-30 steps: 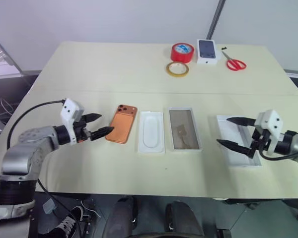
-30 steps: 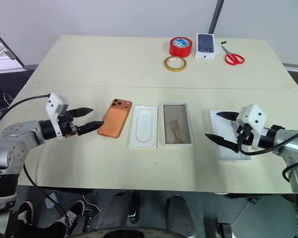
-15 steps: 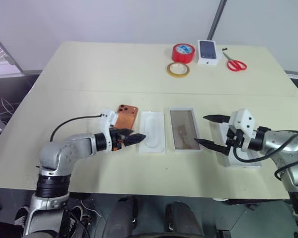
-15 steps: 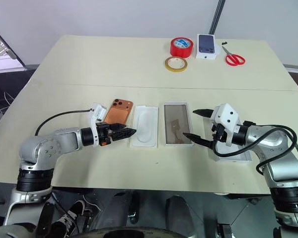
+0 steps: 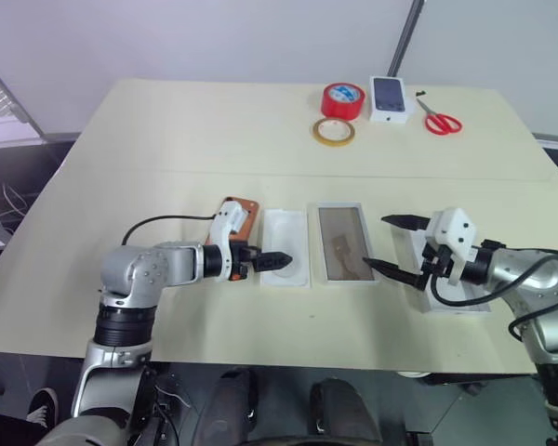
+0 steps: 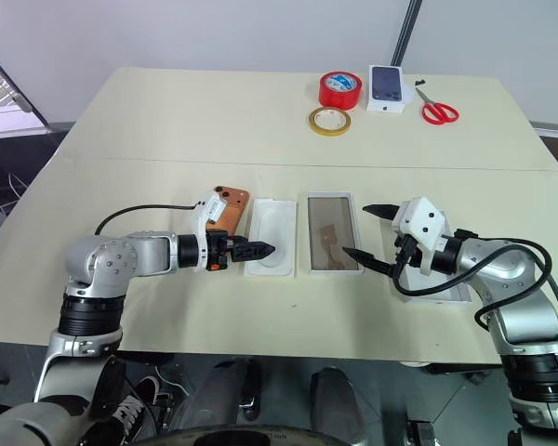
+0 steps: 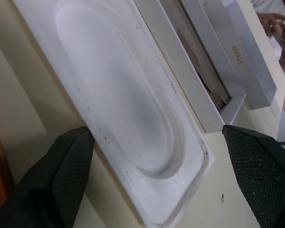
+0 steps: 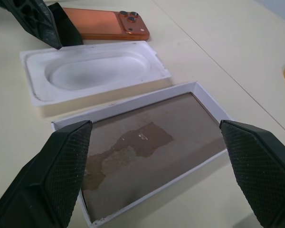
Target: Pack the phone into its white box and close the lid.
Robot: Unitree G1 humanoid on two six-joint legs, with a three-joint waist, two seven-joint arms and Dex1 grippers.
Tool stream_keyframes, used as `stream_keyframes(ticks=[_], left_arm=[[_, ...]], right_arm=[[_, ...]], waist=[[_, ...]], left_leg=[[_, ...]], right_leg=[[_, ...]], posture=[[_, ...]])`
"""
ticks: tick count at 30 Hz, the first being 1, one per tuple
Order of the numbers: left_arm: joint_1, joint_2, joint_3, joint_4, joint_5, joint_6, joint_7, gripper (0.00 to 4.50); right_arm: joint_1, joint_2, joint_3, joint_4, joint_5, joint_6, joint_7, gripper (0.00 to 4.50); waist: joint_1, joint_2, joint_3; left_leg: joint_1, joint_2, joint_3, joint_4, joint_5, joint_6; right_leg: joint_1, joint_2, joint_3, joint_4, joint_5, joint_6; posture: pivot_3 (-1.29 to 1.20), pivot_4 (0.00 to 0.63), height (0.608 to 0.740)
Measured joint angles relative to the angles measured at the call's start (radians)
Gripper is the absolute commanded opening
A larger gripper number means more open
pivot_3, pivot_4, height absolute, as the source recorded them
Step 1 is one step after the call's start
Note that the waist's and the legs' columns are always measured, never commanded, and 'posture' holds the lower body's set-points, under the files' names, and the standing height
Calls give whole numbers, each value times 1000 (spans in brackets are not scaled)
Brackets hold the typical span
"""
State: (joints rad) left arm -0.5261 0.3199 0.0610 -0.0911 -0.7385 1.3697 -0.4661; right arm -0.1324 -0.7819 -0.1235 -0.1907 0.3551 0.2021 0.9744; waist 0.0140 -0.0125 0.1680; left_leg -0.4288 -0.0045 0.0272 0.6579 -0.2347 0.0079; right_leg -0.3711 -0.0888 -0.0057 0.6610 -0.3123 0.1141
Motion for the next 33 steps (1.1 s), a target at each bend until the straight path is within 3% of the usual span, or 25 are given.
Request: stream_keyframes(ticks=[6,7,16,23,32,33], left_arm=[[8,-39,21,34,1,50,33,250],[10,-47,33,37,-1,57,34,95],[4,-98,131,42,-16,103,88,95],[-75,-75,207,58,-23,125,96,95],[-115,-133,308,58,-45,171,128,0],[-122,-144,318,57,-47,184,139,0]], right_arm=[[3,0,0,0,-2,-3,-8,4500],[4,0,0,0,-2,-3,-9,4500],[69,-46,17,-5,-12,-13,77,4500],[46,-62,156,18,-113,-102,149,4500],[-71,-34,265,151,-193,-151,184,204],[-78,-32,272,158,-197,-155,191,91]], waist=[[1,0,0],[0,0,0],[-2,0,0],[-3,-1,1],[-1,-2,1],[-1,-2,1]], left_leg=[[0,0,0,0,0,0],[0,0,0,0,0,0],[1,0,0,-1,0,0],[1,0,0,-2,0,-1],[1,0,1,-2,2,-5],[1,0,0,-2,2,-5]], right_leg=[[0,0,0,0,0,0],[0,-1,0,0,0,0],[1,-2,0,-1,0,0],[0,0,0,-1,0,0],[0,0,0,-2,0,0],[0,0,0,-2,0,0]], posture=[[0,150,728],[0,150,728],[0,150,728],[0,150,728],[0,150,728],[0,150,728]])
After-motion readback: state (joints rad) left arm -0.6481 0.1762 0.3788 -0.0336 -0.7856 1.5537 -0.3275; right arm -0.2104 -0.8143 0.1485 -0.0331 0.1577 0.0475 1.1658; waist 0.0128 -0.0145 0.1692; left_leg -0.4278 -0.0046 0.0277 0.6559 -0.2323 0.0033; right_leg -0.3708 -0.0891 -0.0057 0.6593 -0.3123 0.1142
